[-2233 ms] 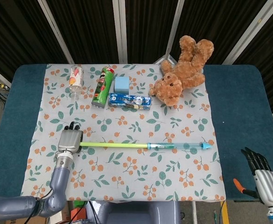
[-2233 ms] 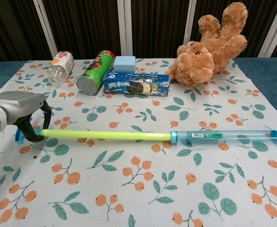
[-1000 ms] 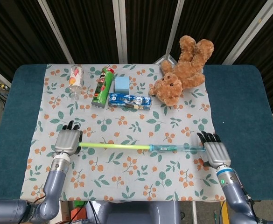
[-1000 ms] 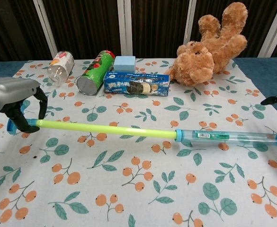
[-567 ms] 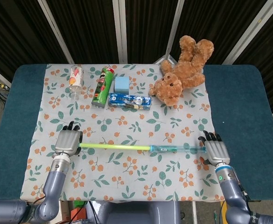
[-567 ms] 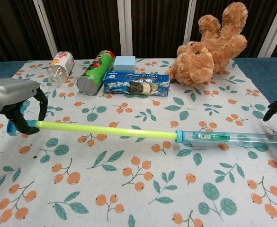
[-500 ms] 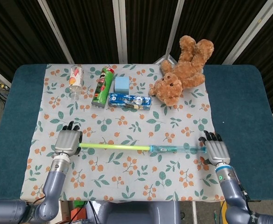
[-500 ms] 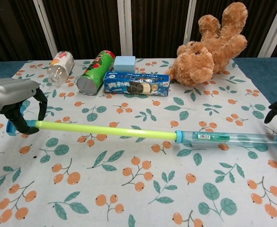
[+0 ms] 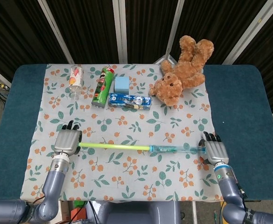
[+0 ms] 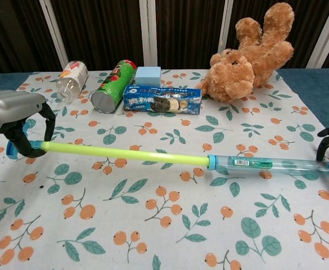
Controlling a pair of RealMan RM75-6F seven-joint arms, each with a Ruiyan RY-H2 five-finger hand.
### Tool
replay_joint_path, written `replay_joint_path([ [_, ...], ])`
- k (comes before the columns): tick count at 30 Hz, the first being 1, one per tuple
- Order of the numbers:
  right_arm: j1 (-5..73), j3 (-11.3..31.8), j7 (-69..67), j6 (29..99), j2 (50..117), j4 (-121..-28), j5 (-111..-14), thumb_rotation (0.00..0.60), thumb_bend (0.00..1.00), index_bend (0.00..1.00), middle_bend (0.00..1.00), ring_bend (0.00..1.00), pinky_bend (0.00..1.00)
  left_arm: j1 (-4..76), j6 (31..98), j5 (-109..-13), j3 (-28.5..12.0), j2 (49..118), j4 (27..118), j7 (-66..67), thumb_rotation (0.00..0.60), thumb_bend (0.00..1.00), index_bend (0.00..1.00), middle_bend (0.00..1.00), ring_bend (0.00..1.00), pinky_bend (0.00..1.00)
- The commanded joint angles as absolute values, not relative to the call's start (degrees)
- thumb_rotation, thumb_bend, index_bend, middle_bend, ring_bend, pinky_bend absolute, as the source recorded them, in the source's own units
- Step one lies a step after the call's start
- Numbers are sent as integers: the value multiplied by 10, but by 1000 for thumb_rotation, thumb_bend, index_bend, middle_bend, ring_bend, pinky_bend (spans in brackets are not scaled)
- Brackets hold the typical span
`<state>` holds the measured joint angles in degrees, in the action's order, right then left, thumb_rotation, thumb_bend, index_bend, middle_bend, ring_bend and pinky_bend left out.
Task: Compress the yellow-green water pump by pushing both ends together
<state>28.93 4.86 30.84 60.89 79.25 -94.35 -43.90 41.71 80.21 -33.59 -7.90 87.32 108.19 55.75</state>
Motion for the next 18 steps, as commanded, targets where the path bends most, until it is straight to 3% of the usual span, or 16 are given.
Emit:
replay_joint_path([
  [1,291,49,308,608,796,-939,-437,600,331,398,80,0,0,418,804,-336,-77,872,1083,561,600,458,640,202,59,184],
  [11,297,49,310,608,801,-935,-430,600,331,403,81,0,0,417,806,-335,-75,870,1084,560,600,458,640,202,58,184],
  [18,299,50,311,611,802,-937,-424,600,359,468,95,0,0,416,805,-337,-71,872,1081,559,600,458,640,201,58,184],
])
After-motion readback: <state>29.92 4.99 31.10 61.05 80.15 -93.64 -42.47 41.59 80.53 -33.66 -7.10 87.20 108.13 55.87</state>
